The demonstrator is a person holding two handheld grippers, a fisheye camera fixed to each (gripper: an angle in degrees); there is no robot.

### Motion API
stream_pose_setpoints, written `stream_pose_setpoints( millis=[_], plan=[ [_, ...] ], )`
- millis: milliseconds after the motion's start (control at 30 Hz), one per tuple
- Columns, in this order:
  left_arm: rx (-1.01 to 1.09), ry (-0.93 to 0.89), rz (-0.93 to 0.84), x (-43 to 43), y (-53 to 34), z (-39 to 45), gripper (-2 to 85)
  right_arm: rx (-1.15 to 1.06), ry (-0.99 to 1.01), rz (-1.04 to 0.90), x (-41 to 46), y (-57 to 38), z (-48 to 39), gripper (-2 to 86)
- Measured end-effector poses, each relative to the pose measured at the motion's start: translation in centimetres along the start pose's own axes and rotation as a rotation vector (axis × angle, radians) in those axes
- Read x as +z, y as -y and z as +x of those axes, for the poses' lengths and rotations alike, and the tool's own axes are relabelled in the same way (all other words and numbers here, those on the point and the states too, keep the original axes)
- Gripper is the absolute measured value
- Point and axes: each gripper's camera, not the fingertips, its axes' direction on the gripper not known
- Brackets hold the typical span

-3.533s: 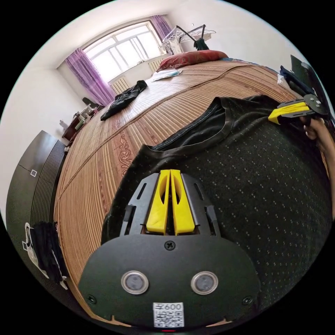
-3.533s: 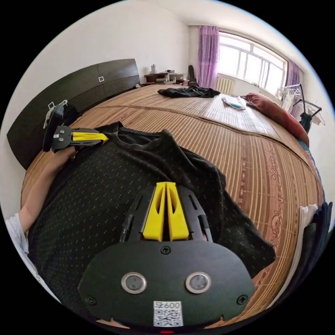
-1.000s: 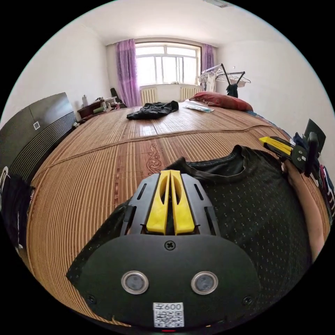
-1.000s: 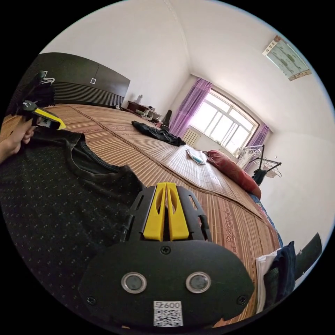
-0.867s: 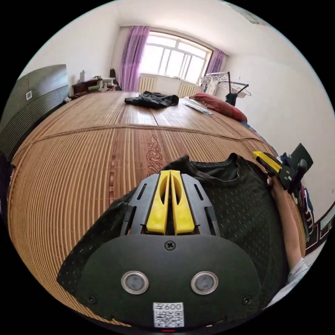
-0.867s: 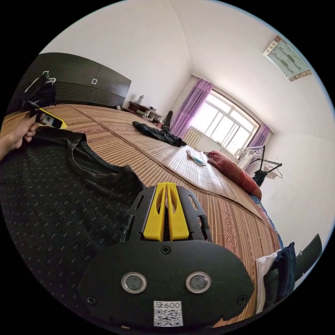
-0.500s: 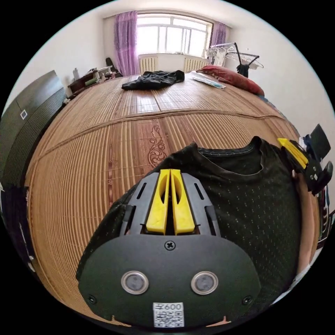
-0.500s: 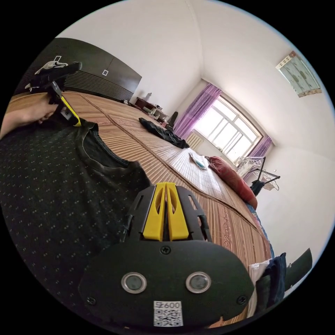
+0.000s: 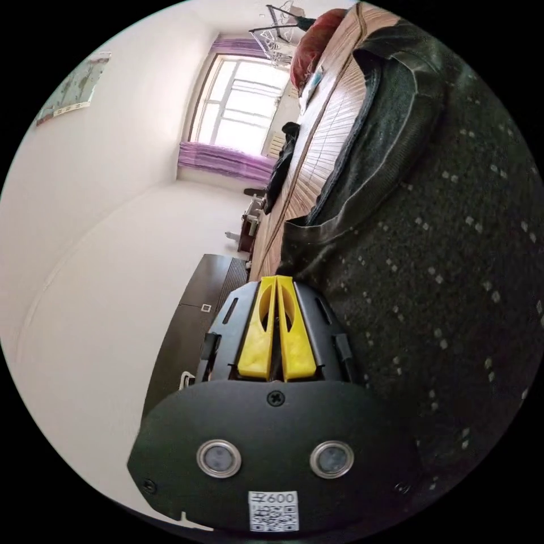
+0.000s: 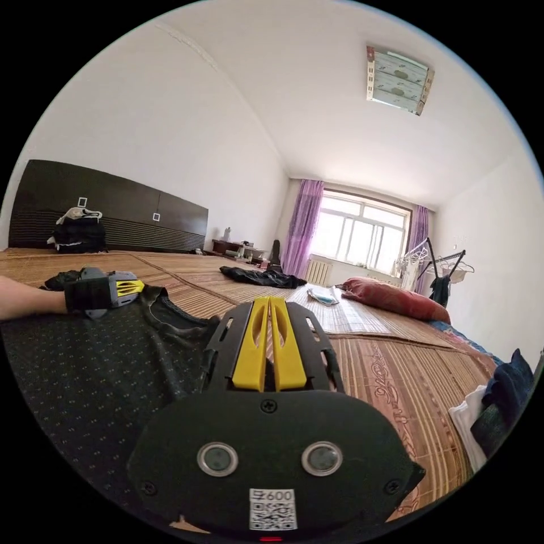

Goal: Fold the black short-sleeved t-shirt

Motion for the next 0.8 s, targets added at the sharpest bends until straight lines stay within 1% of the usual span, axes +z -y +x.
stream_pose_setpoints(
  millis=[33,67,100,133,167,200,233,267,300,333,367,400,433,467,500,533,600,633,667,700,733,767,800],
  plan=[
    [0.1,0.063,0.004,-1.3,-0.7,0.6,0.5,0.047,-0.184,0.068,-3.1,0.0,-0.9,-0.8],
    [0.148,0.113,0.006,-2.2,-1.2,0.3,0.5,0.077,-0.387,0.243,-7.2,0.8,-2.0,-0.8],
    [0.135,0.16,0.028,-5.3,-2.5,-2.3,0.6,0.08,-0.44,0.329,-9.4,1.5,-2.5,-0.8],
    [0.1,0.126,0.066,-7.3,-3.6,-4.3,0.6,0.062,-0.423,0.408,-13.3,3.8,-2.8,-0.8],
    [0.049,-0.063,0.151,-11.5,-6.5,-8.6,0.6,0.047,-0.332,0.382,-16.7,6.6,-2.8,-0.8],
    [0.062,-0.334,0.209,-15.3,-10.0,-12.5,0.6,0.046,-0.284,0.35,-18.3,7.9,-2.9,-0.8],
    [0.071,-0.569,0.291,-18.8,-14.1,-15.6,0.6,0.04,-0.159,0.258,-21.8,10.1,-3.2,-0.8],
    [0.067,-0.658,0.338,-20.5,-16.4,-16.9,0.6,0.026,0.0,0.168,-25.4,11.3,-3.9,-0.8],
    [0.039,-0.756,0.405,-23.5,-21.3,-18.7,0.5,0.008,0.088,0.122,-27.3,11.5,-4.5,-0.8],
    [0.022,-0.774,0.426,-25.0,-23.7,-19.2,0.5,-0.048,0.26,-0.008,-30.9,11.3,-6.2,-0.8],
    [-0.017,-0.782,0.44,-27.4,-28.5,-19.2,0.5,-0.073,0.369,-0.171,-34.2,10.0,-8.0,-0.8],
    [-0.069,-0.784,0.398,-29.1,-32.8,-18.2,0.5,-0.078,0.399,-0.262,-35.8,9.0,-9.0,-0.8],
    [-0.097,-0.82,0.298,-29.7,-36.3,-16.1,0.4,-0.09,0.43,-0.417,-39.2,6.5,-10.8,-0.8],
    [-0.093,-0.849,0.235,-29.8,-37.9,-14.7,0.4,-0.078,0.407,-0.493,-42.8,3.6,-12.2,-0.8],
    [-0.07,-0.909,0.102,-29.4,-40.7,-11.4,0.4,-0.077,0.392,-0.514,-44.4,2.2,-12.9,-0.8],
    [-0.063,-0.927,0.041,-29.1,-42.0,-9.6,0.5,-0.046,0.353,-0.546,-46.9,-0.2,-13.7,-0.8],
    [-0.06,-0.942,-0.133,-28.0,-46.5,-3.9,0.4,0.04,0.34,-0.634,-48.6,-3.1,-14.3,-0.8],
    [-0.031,-0.962,-0.152,-28.2,-48.1,-1.7,0.2,0.054,0.382,-0.726,-48.7,-5.1,-14.8,-0.9],
    [-0.064,-0.916,-0.132,-28.6,-48.9,-1.1,0.2,0.081,0.381,-0.879,-48.1,-7.7,-15.5,-0.9],
    [-0.114,-0.83,-0.08,-29.5,-50.6,0.1,0.1,0.104,0.376,-0.985,-47.7,-9.2,-15.8,-0.9],
    [-0.127,-0.792,-0.074,-29.8,-51.2,0.8,0.1,0.185,0.343,-0.946,-49.0,-10.1,-15.5,-0.9],
    [-0.151,-0.745,-0.098,-29.8,-52.2,2.0,0.1,0.182,0.331,-0.882,-51.0,-10.7,-15.6,-0.9],
    [-0.228,-0.768,-0.146,-29.2,-53.1,2.1,0.1,0.169,0.318,-0.874,-51.8,-11.2,-15.8,-0.9]
  ],
)
